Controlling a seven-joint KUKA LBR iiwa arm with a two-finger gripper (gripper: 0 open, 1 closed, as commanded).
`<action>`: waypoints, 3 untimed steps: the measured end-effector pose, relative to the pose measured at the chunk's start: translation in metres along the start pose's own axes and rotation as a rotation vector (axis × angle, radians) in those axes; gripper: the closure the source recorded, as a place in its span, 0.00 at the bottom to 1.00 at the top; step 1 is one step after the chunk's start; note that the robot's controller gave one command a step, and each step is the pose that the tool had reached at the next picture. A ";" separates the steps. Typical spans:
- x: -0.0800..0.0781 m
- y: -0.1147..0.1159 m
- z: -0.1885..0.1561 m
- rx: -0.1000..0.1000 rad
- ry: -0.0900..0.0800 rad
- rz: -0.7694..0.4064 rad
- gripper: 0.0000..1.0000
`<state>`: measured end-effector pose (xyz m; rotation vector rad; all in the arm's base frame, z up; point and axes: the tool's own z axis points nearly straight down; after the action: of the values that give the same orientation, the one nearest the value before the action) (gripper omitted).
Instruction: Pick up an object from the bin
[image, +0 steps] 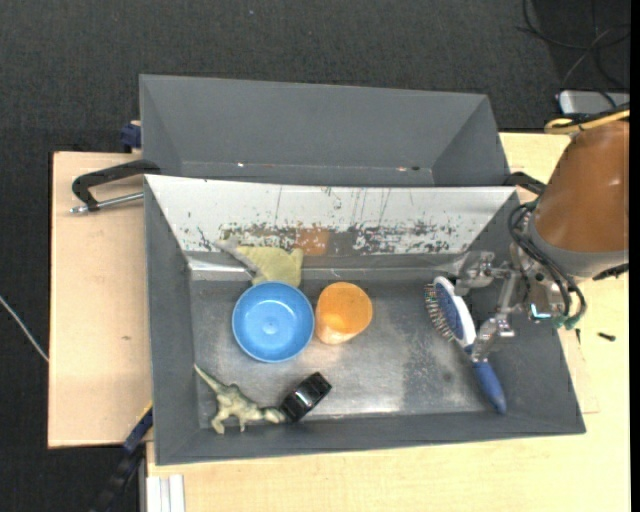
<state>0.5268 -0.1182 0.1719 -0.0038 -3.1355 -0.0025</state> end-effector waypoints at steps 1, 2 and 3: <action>-0.024 0.000 0.102 0.000 -0.011 -0.133 0.00; -0.056 0.066 0.037 0.001 -0.019 -0.244 0.00; -0.068 0.147 0.010 -0.001 -0.017 -0.334 0.00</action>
Offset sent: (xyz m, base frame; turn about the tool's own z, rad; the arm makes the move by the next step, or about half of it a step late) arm 0.0213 -0.0021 -0.1019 -0.1326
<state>0.5951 0.0286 0.1617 0.5208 -3.1096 -0.0054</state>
